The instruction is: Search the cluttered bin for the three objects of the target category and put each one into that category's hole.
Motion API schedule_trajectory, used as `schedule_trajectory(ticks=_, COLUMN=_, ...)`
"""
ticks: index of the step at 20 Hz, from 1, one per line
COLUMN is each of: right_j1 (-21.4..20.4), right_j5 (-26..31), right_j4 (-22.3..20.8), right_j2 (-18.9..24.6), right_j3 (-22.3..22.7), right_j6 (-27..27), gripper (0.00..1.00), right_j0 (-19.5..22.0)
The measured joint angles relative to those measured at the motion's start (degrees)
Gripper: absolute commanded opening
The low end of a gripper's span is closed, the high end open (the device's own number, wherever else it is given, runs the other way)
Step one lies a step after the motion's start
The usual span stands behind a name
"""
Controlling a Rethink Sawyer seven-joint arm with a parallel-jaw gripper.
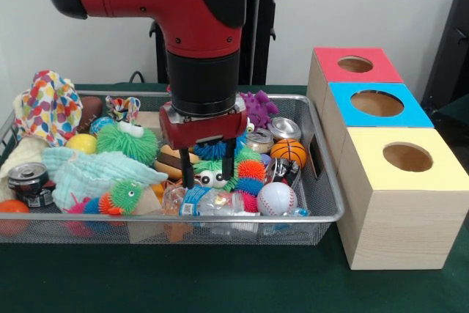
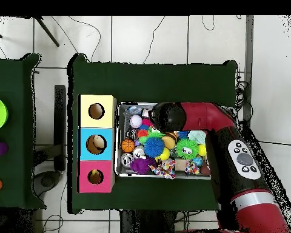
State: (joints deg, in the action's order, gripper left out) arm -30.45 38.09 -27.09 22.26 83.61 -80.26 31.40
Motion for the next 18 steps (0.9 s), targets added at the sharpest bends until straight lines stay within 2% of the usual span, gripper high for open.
schedule_trajectory(ticks=18, right_j1=0.0, right_j5=4.5, right_j4=-3.5, right_j2=0.3, right_j3=0.0, right_j6=0.0, gripper=1.0, right_j0=1.8)
